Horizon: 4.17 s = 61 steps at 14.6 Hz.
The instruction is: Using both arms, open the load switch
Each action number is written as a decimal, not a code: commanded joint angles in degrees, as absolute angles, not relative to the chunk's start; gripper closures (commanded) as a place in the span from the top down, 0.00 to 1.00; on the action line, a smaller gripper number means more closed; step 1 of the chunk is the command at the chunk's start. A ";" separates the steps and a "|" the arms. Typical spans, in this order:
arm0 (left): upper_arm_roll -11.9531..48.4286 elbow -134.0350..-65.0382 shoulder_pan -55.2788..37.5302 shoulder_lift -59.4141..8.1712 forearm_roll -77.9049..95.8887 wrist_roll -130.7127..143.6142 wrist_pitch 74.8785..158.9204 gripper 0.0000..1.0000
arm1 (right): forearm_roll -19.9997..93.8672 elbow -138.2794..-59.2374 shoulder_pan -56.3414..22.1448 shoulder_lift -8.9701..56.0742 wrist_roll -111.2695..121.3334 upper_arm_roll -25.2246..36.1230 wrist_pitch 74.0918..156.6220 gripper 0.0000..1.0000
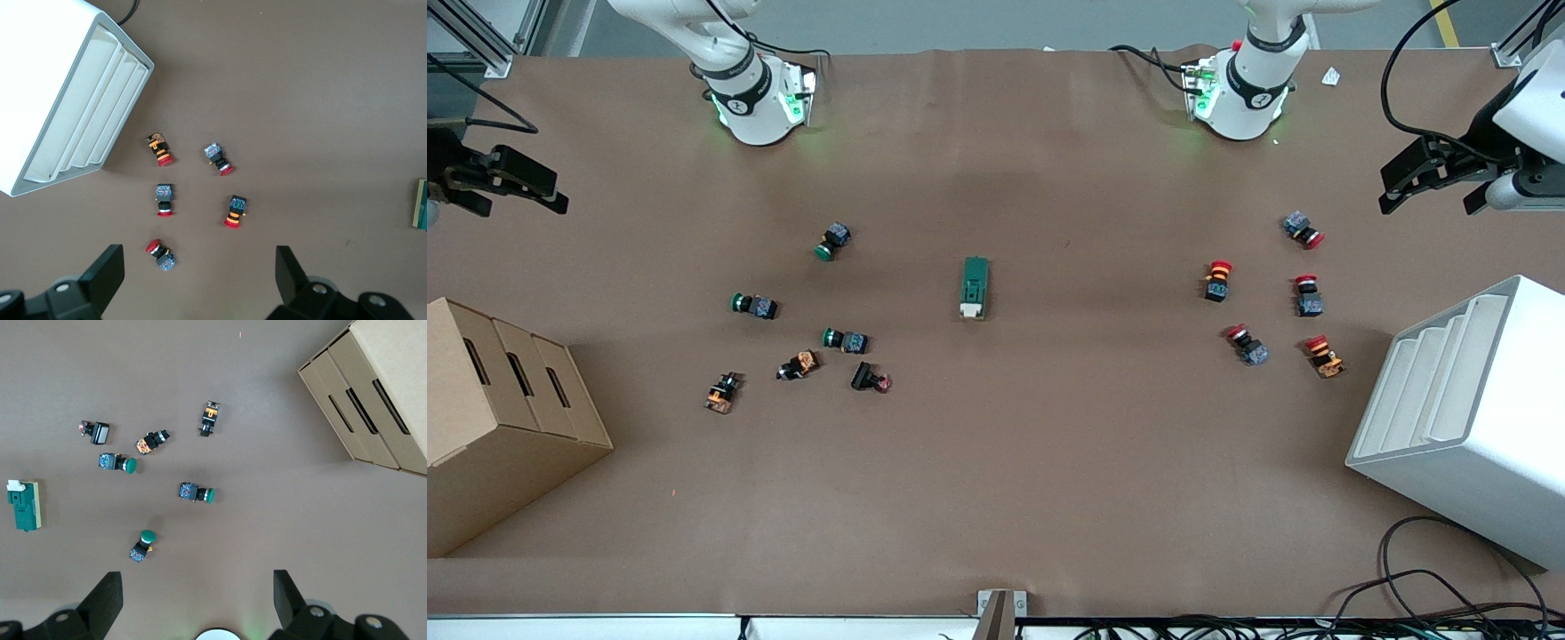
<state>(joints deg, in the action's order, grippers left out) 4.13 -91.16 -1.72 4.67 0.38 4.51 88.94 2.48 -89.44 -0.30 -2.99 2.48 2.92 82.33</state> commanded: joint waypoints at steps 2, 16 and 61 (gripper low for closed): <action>4.13 -89.47 -1.76 4.31 1.05 4.13 87.28 1.00 | 2.81 -88.86 0.09 -2.99 2.37 2.81 81.65 1.00; 33.54 -102.64 -3.42 -1.92 -2.53 38.36 111.32 1.00 | 0.52 -89.91 -0.88 1.22 1.06 2.20 84.29 1.00; 35.86 -111.18 -37.26 -47.55 -106.00 140.89 117.25 0.99 | 15.56 -78.66 -40.34 42.46 -92.02 2.11 92.90 1.00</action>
